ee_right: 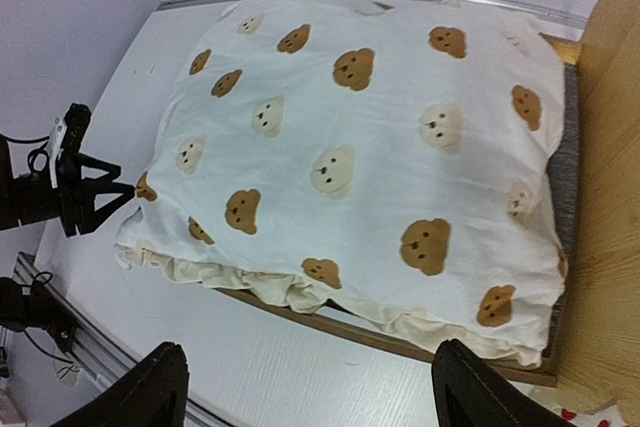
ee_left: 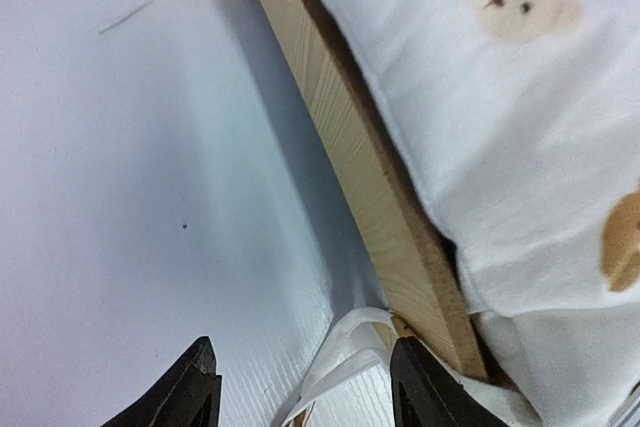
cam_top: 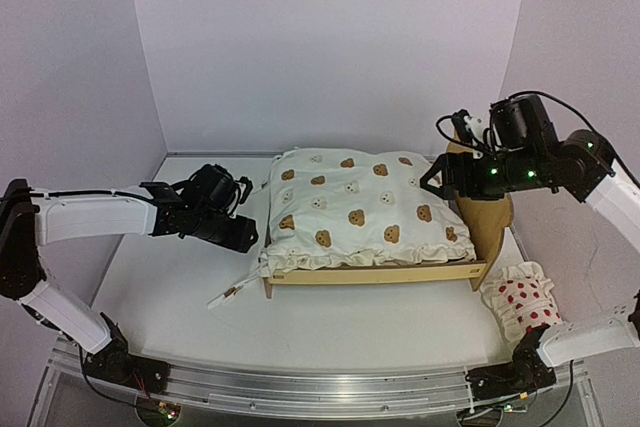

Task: Set up the pet bed

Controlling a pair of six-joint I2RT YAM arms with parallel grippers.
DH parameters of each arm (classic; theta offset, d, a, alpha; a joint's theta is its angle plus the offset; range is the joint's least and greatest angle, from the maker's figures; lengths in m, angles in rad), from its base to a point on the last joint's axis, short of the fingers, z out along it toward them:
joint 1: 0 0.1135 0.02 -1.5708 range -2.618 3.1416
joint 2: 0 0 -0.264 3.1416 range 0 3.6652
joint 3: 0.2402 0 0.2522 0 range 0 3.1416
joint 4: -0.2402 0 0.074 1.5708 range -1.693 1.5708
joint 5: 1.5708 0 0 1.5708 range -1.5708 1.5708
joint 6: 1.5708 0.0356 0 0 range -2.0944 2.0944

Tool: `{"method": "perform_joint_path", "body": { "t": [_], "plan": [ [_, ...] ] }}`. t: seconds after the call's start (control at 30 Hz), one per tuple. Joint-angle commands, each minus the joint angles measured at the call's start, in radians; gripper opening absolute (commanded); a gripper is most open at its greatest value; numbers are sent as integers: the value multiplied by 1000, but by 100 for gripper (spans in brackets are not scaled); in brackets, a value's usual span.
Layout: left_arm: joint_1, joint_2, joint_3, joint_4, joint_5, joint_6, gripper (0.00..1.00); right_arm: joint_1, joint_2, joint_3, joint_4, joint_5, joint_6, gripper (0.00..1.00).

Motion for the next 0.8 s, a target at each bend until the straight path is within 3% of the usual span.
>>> {"method": "perform_joint_path", "body": {
  "t": [0.0,0.17,0.37,0.63,0.67,0.77],
  "plan": [
    [-10,-98,72,-21,40,124,60,72,99,-4,105,-145,61,85],
    [-104,-113,100,-46,76,184,60,160,213,38,135,-131,46,86],
    [-247,-28,159,-123,-23,177,55,170,249,21,170,-138,48,88],
    [-283,91,210,-164,-105,147,51,171,225,-31,179,-132,54,89],
    [-283,98,214,-166,-115,145,50,171,222,-37,180,-133,54,89],
    [-284,110,232,-154,-117,149,29,171,215,-53,185,-133,56,89]
  ]
}}
